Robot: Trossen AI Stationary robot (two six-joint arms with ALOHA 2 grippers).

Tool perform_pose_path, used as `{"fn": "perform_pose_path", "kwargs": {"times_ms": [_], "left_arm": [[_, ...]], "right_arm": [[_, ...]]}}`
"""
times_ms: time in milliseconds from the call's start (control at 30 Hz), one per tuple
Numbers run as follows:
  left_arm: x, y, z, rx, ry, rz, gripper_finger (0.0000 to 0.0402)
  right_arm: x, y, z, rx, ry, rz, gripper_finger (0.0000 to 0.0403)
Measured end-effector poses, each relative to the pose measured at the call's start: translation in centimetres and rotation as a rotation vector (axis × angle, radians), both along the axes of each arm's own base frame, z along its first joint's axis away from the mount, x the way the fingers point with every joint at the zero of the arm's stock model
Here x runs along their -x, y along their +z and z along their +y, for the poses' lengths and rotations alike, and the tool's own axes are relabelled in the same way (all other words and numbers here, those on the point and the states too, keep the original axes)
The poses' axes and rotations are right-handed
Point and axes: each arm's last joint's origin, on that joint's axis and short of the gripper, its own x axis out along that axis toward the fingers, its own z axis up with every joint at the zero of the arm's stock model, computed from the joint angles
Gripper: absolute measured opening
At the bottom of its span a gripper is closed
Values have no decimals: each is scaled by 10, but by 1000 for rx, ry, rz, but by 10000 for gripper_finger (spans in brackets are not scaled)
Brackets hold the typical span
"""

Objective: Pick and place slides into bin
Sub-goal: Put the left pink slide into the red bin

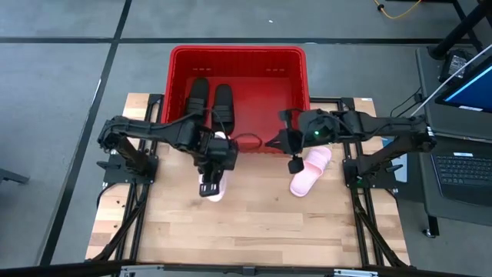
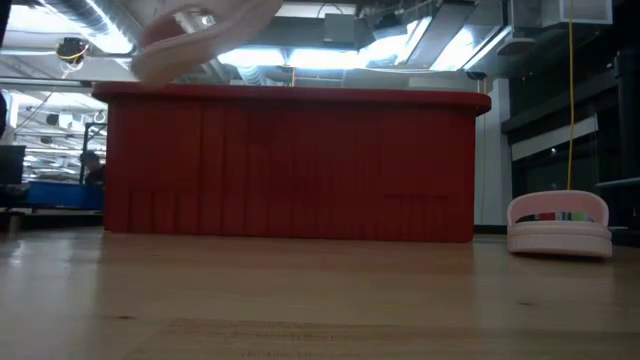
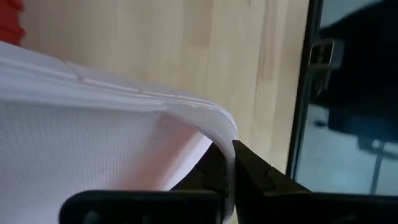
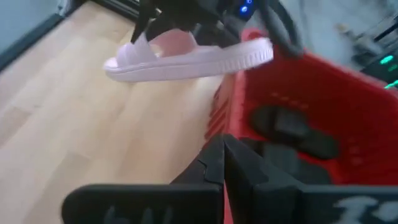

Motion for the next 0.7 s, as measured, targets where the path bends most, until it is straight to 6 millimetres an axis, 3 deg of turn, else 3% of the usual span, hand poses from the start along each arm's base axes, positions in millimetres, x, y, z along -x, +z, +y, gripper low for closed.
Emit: {"fn": "perform_pose_path", "kwargs": {"times_ms": [400, 700], "left_arm": [[-4, 44, 61, 45, 242, -181, 3], [-4, 81, 104, 13, 339, -436, 3]], "right_arm": [[5, 4, 24, 189, -29, -19, 6], [2, 11, 23, 254, -39, -91, 6]]}}
